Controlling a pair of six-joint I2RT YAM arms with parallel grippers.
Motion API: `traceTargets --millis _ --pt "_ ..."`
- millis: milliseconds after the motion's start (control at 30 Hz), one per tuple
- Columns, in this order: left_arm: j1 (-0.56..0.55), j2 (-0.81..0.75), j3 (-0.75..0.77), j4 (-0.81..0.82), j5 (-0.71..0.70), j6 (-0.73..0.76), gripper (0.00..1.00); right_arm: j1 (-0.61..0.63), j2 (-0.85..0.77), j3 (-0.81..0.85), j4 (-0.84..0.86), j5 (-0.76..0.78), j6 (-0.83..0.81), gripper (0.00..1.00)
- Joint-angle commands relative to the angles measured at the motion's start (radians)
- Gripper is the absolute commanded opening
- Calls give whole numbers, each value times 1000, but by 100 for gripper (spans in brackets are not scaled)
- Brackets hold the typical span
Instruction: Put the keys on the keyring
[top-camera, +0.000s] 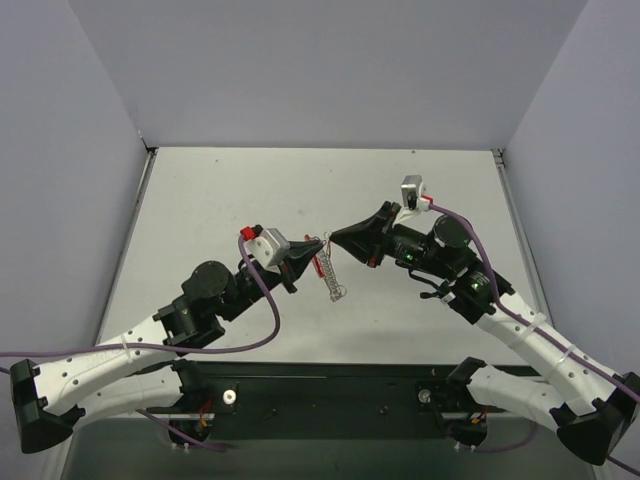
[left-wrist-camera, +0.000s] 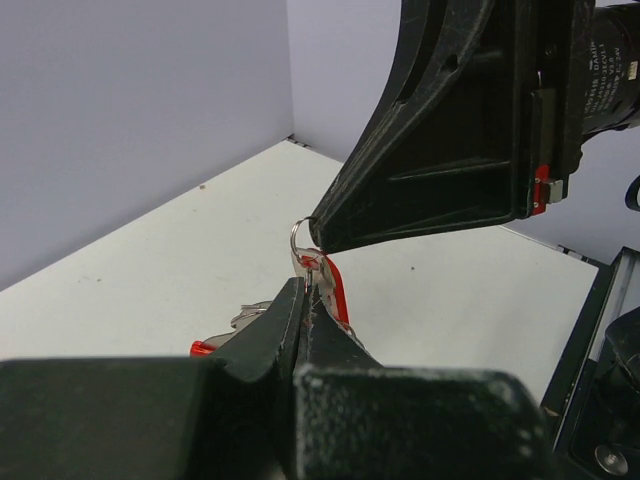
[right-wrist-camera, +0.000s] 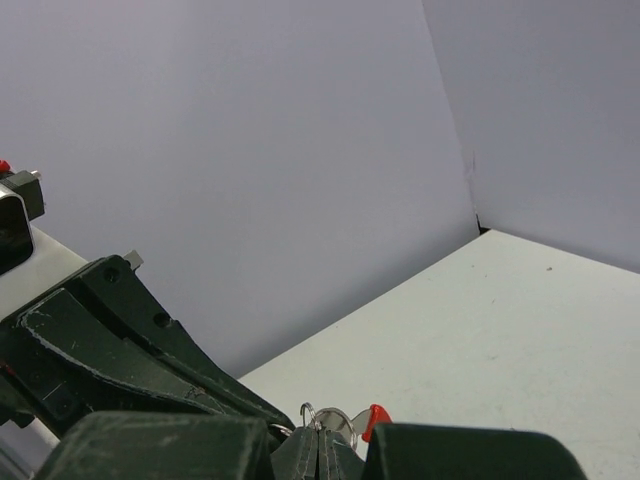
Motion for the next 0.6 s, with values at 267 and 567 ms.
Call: traceTargets --millis 267,567 --pt "-4 -13 12 115 -79 9 0 7 -41 -37 158 -5 3 0" --pt "-6 1 26 114 -76 -55 0 53 -51 -54 171 14 -62 0"
